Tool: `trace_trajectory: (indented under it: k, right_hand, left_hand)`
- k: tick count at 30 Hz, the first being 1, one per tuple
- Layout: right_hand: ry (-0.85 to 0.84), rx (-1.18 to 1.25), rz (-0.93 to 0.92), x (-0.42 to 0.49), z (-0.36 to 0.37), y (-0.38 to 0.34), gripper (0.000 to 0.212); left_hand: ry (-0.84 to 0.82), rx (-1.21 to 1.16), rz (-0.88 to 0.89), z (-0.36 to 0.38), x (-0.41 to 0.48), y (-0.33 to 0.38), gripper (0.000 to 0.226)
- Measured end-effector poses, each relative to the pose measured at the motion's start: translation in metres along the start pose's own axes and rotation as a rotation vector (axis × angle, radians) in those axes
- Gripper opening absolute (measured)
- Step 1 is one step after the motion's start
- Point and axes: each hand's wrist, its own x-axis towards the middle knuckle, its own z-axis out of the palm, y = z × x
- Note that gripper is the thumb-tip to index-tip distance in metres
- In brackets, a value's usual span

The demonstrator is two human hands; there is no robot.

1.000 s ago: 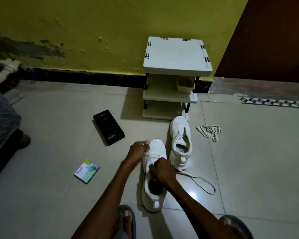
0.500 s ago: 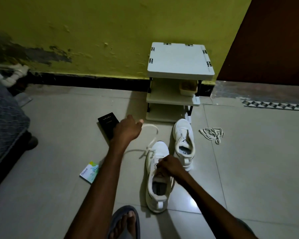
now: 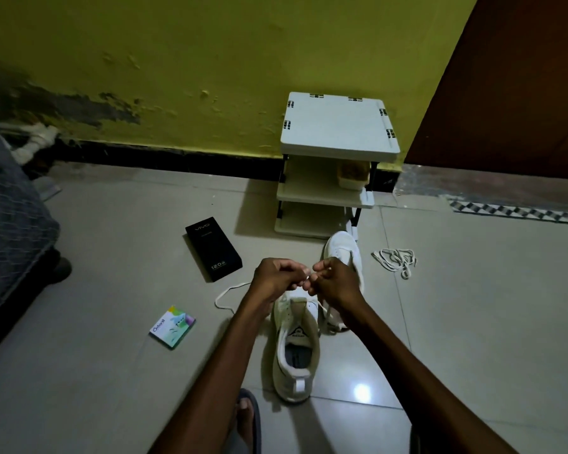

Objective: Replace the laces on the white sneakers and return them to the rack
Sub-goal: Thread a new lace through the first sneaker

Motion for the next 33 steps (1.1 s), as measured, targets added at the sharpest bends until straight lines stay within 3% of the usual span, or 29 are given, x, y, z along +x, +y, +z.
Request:
trace_trajectory:
  k: [2, 5, 7, 9, 11, 14, 17, 19, 21, 23, 25, 27, 30, 33]
  right_hand:
    - [-0.047, -0.130, -0.007, -0.001, -0.002, -0.002, 0.008]
    - [-0.226, -0.314, 0.019, -0.002, -0.012, -0.002, 0.016]
    - [-0.345, -0.631, 0.022, -0.003, -0.018, -0.002, 0.018]
    - [-0.344, -1.041, -0.031, -0.004, -0.022, 0.000, 0.016]
    - [-0.210, -1.286, -0.074, -0.004, -0.025, 0.001, 0.027]
    - [-0.146, -1.157, -0.048, 0.007, -0.022, -0.019, 0.025]
    - [-0.167, -0.465, -0.126, 0.018, -0.015, -0.050, 0.020]
    - [-0.248, 0.000, -0.106, 0.022, -0.011, -0.066, 0.047]
    - [-0.259, 0.120, -0.067, 0.026, -0.008, -0.065, 0.064]
    - [-0.193, -0.031, -0.052, 0.029, -0.007, -0.052, 0.056]
    - [-0.120, -0.298, -0.018, 0.028, -0.009, -0.028, 0.034]
    - [-0.153, -0.532, 0.026, 0.022, -0.010, -0.001, 0.020]
    - [-0.238, -0.878, 0.005, 0.010, -0.005, 0.032, 0.031]
    - [-0.243, -1.051, -0.066, 0.000, 0.009, 0.050, 0.031]
  left_hand:
    - [0.118, -0.108, 0.014, 0.001, -0.001, 0.007, 0.006]
    - [0.160, -0.742, -0.010, -0.012, -0.001, 0.027, 0.010]
    - [0.118, -1.187, 0.009, -0.032, -0.001, 0.040, 0.017]
    - [0.107, -1.308, 0.087, -0.055, 0.001, 0.047, 0.026]
    - [0.116, -1.122, 0.158, -0.071, 0.000, 0.053, 0.023]
    - [0.189, -0.667, 0.211, -0.077, -0.006, 0.053, 0.015]
    - [0.156, -0.250, 0.246, -0.066, -0.011, 0.047, 0.012]
    - [0.118, -0.078, 0.277, -0.057, -0.012, 0.042, 0.010]
    - [0.107, 0.067, 0.314, -0.049, -0.009, 0.036, 0.011]
    - [0.131, 0.159, 0.342, -0.042, -0.004, 0.027, 0.015]
    - [0.158, 0.248, 0.336, -0.037, 0.002, 0.016, 0.018]
    - [0.133, 0.389, 0.294, -0.029, 0.008, 0.001, 0.015]
    - [0.040, 0.528, 0.228, -0.013, 0.017, -0.029, 0.007]
    - [-0.029, 0.598, 0.205, 0.004, 0.023, -0.059, 0.006]
